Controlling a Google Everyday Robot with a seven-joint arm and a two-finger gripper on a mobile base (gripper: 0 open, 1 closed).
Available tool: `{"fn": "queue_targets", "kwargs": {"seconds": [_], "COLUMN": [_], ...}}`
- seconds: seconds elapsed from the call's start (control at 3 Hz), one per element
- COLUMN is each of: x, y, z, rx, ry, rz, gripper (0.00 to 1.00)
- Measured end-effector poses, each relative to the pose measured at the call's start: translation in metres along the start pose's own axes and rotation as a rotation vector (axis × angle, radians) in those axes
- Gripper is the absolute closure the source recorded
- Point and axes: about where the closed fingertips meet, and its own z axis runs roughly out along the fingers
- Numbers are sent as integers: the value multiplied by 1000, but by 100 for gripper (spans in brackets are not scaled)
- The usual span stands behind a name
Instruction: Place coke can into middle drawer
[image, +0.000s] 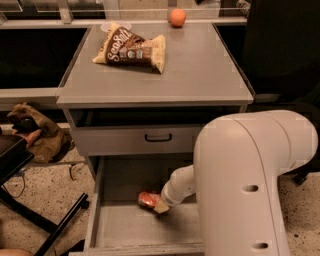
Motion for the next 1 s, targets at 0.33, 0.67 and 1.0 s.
{"fn": "queue_targets", "kwargs": {"seconds": [0.33,0.67,1.0], "x": [0,0,0], "y": [0,0,0], "z": [0,0,0], "rx": [0,0,0], "ry": [0,0,0], "rz": [0,0,0], "gripper": [81,58,36]}}
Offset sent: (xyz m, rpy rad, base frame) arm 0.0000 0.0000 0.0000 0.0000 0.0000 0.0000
